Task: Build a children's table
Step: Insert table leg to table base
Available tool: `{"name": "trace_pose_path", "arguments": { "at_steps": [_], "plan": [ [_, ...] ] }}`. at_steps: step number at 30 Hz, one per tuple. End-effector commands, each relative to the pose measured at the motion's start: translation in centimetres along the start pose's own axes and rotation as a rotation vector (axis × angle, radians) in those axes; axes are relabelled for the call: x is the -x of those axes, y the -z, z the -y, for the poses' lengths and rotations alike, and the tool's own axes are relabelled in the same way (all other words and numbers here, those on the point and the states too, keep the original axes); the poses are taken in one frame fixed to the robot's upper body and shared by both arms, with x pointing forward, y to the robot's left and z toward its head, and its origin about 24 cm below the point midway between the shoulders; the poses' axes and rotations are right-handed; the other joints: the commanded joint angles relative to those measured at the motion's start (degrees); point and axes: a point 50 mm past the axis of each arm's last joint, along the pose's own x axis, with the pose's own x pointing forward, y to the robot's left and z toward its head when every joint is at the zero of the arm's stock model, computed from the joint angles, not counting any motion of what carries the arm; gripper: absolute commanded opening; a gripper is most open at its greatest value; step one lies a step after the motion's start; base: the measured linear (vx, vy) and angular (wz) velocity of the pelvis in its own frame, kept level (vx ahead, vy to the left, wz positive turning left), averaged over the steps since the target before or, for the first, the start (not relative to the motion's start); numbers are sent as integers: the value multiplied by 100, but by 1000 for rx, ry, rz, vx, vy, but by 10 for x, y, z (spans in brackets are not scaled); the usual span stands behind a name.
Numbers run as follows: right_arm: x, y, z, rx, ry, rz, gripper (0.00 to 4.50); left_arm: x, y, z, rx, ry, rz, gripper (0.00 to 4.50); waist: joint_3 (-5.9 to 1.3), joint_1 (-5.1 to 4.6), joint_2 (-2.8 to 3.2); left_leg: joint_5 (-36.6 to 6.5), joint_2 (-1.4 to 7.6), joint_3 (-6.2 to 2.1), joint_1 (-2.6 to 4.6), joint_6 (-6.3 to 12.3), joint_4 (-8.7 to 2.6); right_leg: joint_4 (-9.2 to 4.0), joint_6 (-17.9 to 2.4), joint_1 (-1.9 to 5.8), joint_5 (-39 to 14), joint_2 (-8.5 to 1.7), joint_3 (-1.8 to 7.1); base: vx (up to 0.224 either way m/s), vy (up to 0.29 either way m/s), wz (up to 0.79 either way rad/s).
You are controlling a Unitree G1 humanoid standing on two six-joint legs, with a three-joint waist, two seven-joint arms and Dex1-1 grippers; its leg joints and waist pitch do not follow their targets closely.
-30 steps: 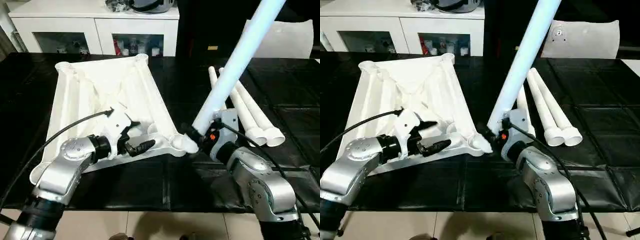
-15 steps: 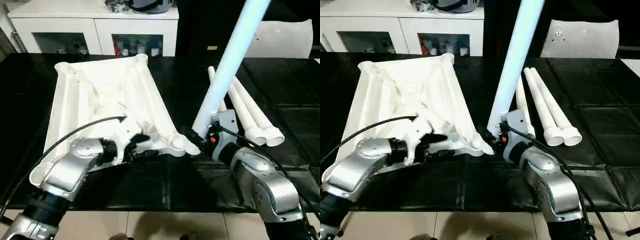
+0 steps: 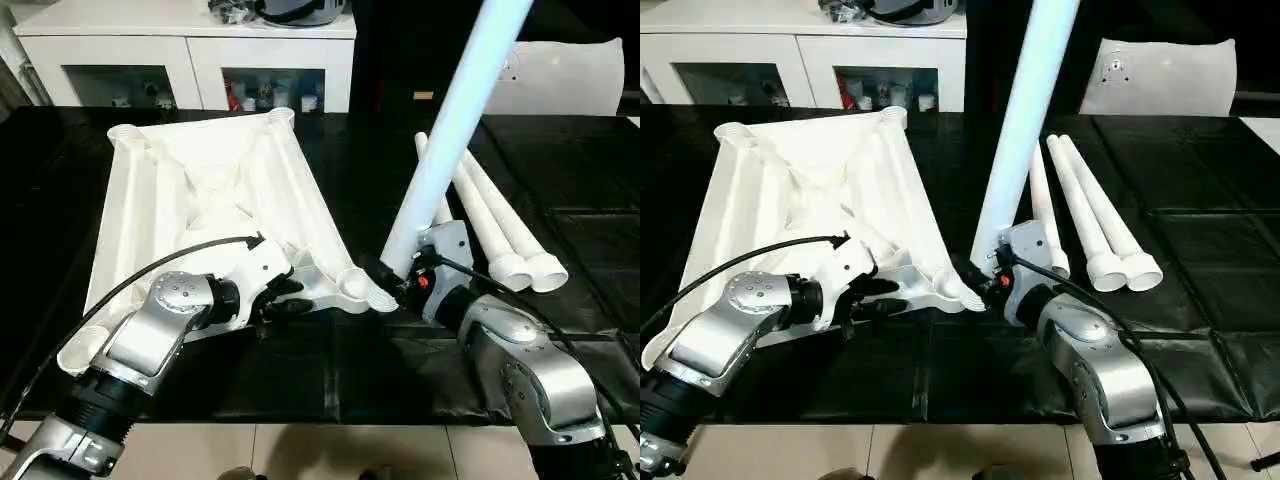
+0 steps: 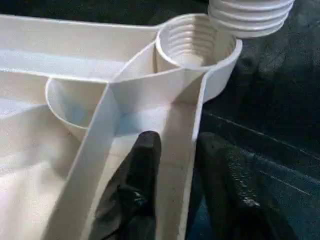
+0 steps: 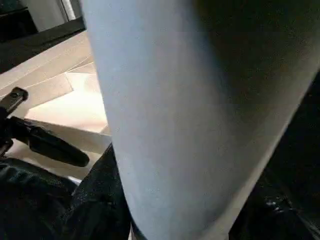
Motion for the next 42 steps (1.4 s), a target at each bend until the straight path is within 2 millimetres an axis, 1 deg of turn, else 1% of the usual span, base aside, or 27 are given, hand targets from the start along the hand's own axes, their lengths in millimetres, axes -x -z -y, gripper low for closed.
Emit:
{"name": "trace_pose_path", "arguments": {
  "at_steps": [1,2,5,6,7,10,11,12,14,15,16,17,18,20,21,22,24,25,26,27,28,29,30,34,37,38,42],
  "plan": [
    [-1,-3,0,13,-11,4,192,0,-3,-3,-37,9,-20,117,-378,-7,-6,-1003,165,-5,4,-38,-467,-514,-872,295,-1715,-372,279,0,0,0],
    [-2,-4,0,11,-15,5,192,0,-3,-3,-41,14,-25,107,-377,-4,1,-1020,167,-6,9,-39,-468,-513,-869,292,-1735,-372,278,0,0,0],
    [-5,-9,0,6,-31,12,192,0,-2,-3,-61,42,-42,93,-378,-6,-9,-1018,171,-10,6,-38,-472,-514,-864,295,-1776,-378,279,0,0,0],
    [-7,-10,0,7,-35,14,192,0,-2,-2,-72,56,-51,76,-377,-5,-18,-1000,168,-7,11,-29,-470,-517,-878,290,-1773,-377,280,0,0,0],
    [-9,-12,0,10,-42,14,192,0,-2,-2,-78,65,-54,76,-380,-7,-3,-985,171,-9,11,-40,-469,-504,-898,292,-1739,-380,279,0,0,0],
    [-13,-14,-2,16,-80,13,192,0,-2,-3,-85,72,-58,53,-386,-11,-21,-895,171,0,0,-31,-459,-490,-945,306,-1579,-383,281,0,0,0],
    [-14,-15,-2,16,-86,14,192,0,-2,-3,-89,74,-60,34,-393,-8,-15,-872,170,1,7,-27,-454,-484,-960,306,-1537,-382,279,0,0,0],
    [-15,-15,-2,17,-87,15,192,0,-2,-3,-89,74,-60,34,-394,-8,-12,-828,166,4,2,-18,-451,-479,-972,310,-1472,-379,279,0,0,0],
    [-20,-18,-4,38,-106,40,192,-1,-3,-3,-101,96,-58,23,-398,-6,-42,-791,163,8,-5,2,-449,-479,-966,317,-1474,-384,278,0,0,0],
    [-23,-19,-3,50,-104,51,192,0,-3,-3,-109,109,-60,23,-403,-3,-31,-787,167,2,-6,3,-447,-470,-978,312,-1481,-397,276,0,0,0],
    [-27,-19,-3,61,-97,53,192,0,-2,-3,-125,118,-69,1,-401,-13,-40,-785,168,9,-5,-7,-445,-474,-989,305,-1487,-397,276,0,0,0],
    [-29,-18,-1,67,-83,51,192,0,-1,-4,-134,112,-72,1,-397,-21,-61,-778,166,8,-12,-3,-449,-478,-988,308,-1514,-396,273,0,0,0],
    [-30,-17,1,82,-72,56,192,0,0,-5,-141,105,-77,1,-403,-14,-50,-757,171,11,-1,-6,-444,-469,-995,301,-1510,-404,278,0,0,0],
    [-33,-16,3,106,-68,71,192,0,1,-5,-158,101,-85,0,-407,-8,-61,-725,177,20,-2,2,-440,-463,-1005,306,-1433,-405,281,0,0,0],
    [-34,-15,4,106,-80,66,192,0,3,-5,-172,104,-91,0,-403,-9,-54,-708,178,18,-5,0,-442,-457,-1017,307,-1400,-402,280,0,0,0],
    [-35,-13,5,100,-106,60,192,1,4,-5,-191,104,-98,0,-407,-15,-96,-692,184,20,-6,26,-446,-448,-1033,319,-1332,-400,277,0,0,0],
    [-36,-11,5,38,-182,55,192,3,6,-6,-218,106,-102,0,-401,-19,-77,-769,183,17,-11,82,-444,-455,-1042,327,-1375,-405,275,0,0,0],
    [-36,-11,5,38,-182,55,192,3,6,-6,-218,106,-102,0,-400,-19,-76,-773,188,16,-9,90,-447,-459,-1042,327,-1374,-408,277,0,0,0],
    [-36,-11,4,-24,-214,62,192,4,8,-5,-232,113,-103,0,-398,-22,-87,-786,190,18,-7,91,-449,-461,-1040,324,-1379,-404,274,0,0,0],
    [-36,-11,4,-37,-225,62,192,5,8,-5,-236,117,-100,0,-395,-23,-123,-791,190,15,-16,113,-452,-458,-1026,335,-1454,-413,277,0,0,0],
    [-36,-9,3,-64,-260,62,192,5,7,-5,-243,125,-76,0,-398,-22,-141,-801,195,18,-9,122,-453,-468,-1020,329,-1500,-417,274,0,0,0],
    [-35,-8,2,-69,-269,62,192,5,7,-4,-246,127,-66,0,-396,-23,-144,-793,197,16,-10,124,-452,-465,-1016,327,-1526,-421,273,0,0,0],
    [-35,-8,2,-73,-279,60,192,4,6,-4,-247,129,-53,0,-392,-22,-120,-841,207,17,10,100,-459,-479,-1029,298,-1586,-413,269,0,0,0],
    [-35,-1,2,-41,-325,23,192,6,7,-4,-208,188,-73,0,-397,-7,-167,-805,214,25,16,66,-466,-451,-1068,293,-1485,-418,273,0,0,0],
    [-36,0,3,-24,-318,13,192,6,7,-5,-197,189,-63,0,-402,-8,-167,-803,216,28,22,49,-463,-451,-1089,290,-1454,-420,273,0,0,0],
    [-36,2,5,10,-317,-7,192,7,7,-6,-188,195,-67,0,-399,-10,-178,-831,211,32,23,42,-463,-458,-1095,288,-1499,-423,271,0,0,0],
    [-35,5,6,48,-329,-39,192,7,7,-8,-178,190,-73,0,-401,-6,-188,-814,208,35,20,48,-457,-459,-1061,296,-1527,-421,279,0,0,0]
  ]
}}
